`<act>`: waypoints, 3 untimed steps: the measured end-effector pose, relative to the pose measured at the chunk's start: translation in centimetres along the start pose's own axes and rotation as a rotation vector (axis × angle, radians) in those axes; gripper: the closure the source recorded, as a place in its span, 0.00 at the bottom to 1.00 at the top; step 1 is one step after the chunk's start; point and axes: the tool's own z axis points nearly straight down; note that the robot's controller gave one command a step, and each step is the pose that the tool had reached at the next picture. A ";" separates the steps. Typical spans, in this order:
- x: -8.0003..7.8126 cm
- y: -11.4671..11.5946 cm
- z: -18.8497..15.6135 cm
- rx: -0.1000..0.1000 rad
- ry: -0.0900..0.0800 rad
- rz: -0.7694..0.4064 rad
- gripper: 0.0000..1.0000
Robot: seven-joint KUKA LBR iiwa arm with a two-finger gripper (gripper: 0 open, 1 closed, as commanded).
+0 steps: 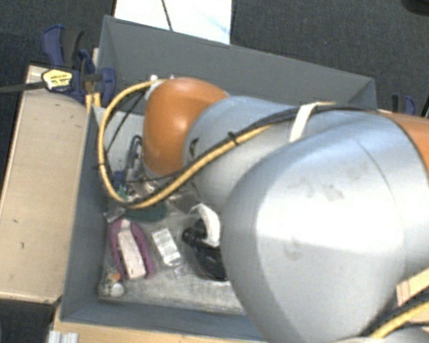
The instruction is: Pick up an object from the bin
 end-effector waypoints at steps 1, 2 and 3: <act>2.4 -6.9 0.2 -0.005 0.007 -0.144 0.00; 2.4 -6.9 0.2 -0.006 0.006 -0.139 1.00; 2.2 -6.8 -9.2 -0.011 0.004 -0.142 1.00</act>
Offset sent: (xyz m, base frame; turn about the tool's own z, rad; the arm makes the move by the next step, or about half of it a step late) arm -0.0696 -0.0233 -0.0022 -0.1440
